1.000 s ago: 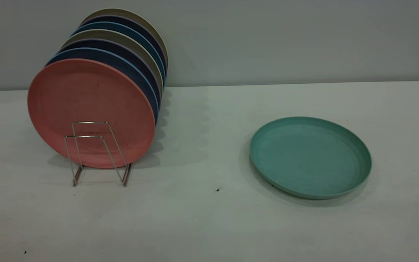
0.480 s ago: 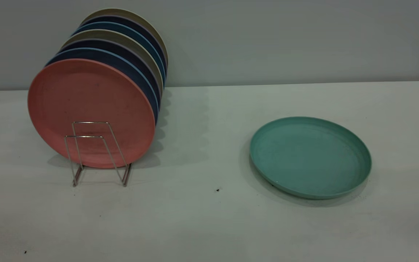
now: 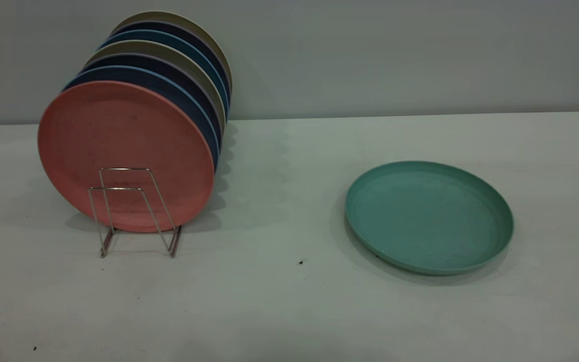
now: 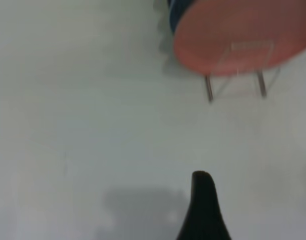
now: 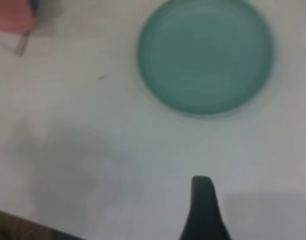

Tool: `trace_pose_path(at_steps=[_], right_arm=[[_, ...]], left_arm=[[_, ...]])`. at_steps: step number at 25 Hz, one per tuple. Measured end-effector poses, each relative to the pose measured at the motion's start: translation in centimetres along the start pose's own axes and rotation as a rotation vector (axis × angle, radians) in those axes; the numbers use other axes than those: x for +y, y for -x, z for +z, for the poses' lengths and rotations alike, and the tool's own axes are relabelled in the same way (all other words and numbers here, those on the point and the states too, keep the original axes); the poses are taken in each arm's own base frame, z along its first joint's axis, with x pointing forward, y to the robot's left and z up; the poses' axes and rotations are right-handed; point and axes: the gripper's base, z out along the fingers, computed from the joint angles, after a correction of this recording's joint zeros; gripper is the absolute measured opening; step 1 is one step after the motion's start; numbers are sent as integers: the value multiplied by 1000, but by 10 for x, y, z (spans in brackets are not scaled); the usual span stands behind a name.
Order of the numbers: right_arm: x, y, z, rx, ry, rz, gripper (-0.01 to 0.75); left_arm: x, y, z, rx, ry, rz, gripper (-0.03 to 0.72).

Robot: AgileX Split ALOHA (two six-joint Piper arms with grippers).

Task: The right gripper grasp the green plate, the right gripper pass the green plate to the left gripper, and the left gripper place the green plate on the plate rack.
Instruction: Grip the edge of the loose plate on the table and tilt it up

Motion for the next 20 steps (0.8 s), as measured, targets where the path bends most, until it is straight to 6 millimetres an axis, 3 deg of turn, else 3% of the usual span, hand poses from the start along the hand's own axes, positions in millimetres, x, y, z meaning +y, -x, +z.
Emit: trace_pose_path(at_steps=[4,8,15,20], right_arm=[[-6,8,46,69,97,48,575],[-16,8,92,116,150,117,575],[-39,5,159,212,132,193,575],[-67,3,193,264,99,268,567]], left_arm=[[-2,27,39,7,-61,-17,592],[-19,46,79,65,-170,43,592],[-76,62,146,169,-372,149,592],[-125,55,183,221,-475,172,592]])
